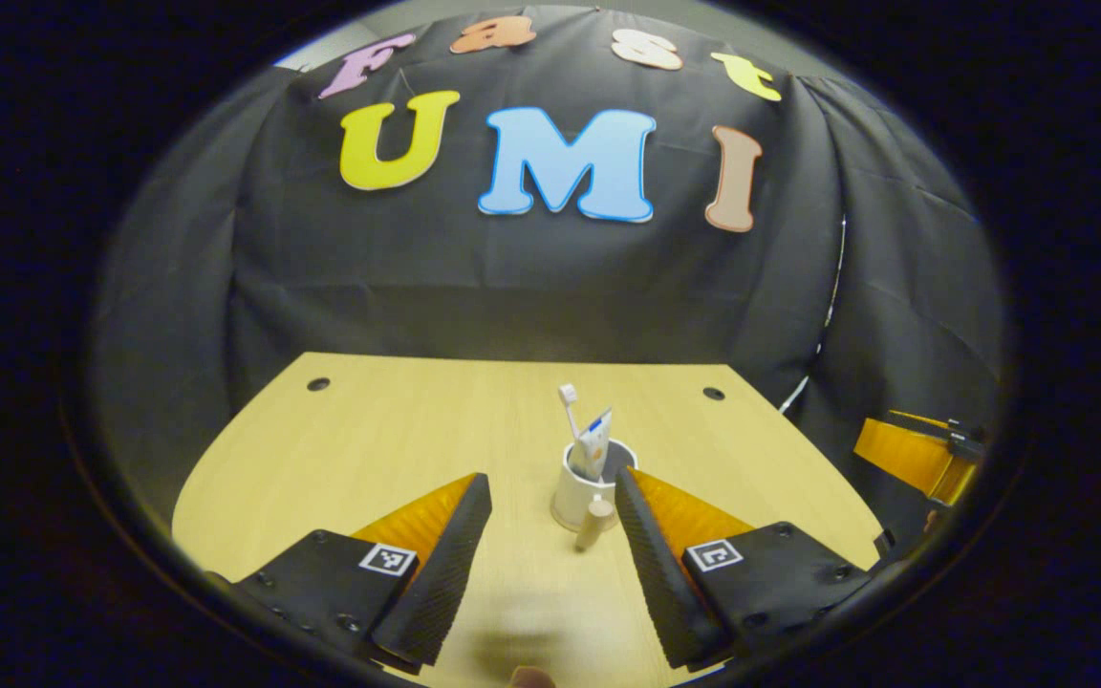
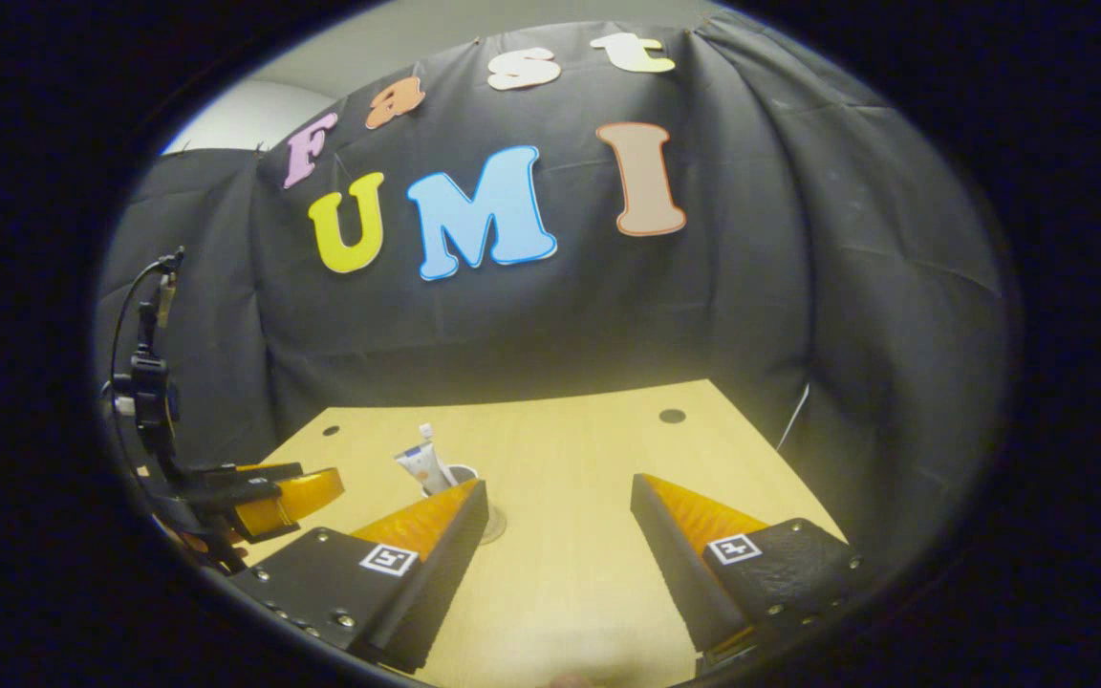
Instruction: Put the toothbrush and toothpaste on the desktop into the cup, then pick up the cup and place it on the coaster on the desktop.
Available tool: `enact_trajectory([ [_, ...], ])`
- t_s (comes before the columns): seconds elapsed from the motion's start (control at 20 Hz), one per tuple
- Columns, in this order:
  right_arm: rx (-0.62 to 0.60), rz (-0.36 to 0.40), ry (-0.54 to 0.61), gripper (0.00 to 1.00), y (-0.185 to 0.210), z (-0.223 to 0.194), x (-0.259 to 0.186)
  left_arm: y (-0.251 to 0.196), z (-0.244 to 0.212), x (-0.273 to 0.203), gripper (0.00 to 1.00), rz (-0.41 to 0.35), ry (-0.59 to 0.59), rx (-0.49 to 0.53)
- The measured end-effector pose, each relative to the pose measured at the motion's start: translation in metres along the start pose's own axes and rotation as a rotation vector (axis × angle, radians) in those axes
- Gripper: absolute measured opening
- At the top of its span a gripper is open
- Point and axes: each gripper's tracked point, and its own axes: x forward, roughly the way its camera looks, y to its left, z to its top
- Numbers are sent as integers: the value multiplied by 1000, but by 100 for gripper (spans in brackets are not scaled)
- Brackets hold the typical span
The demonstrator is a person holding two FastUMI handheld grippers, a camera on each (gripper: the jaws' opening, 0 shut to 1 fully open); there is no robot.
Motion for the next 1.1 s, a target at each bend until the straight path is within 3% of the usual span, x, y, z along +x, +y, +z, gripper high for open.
enact_trajectory([
  [0.35, -100, -38, -158, 94, 20, 28, -11, 17, 56, -27, 87, 20, -230, 61],
  [0.7, -125, -72, -180, 94, 49, 44, -25, 19, 73, -40, 87, -43, -282, 81],
  [1.1, -99, -120, -223, 94, 45, 58, -42, 23, 87, -47, 88, -60, -316, 65],
])
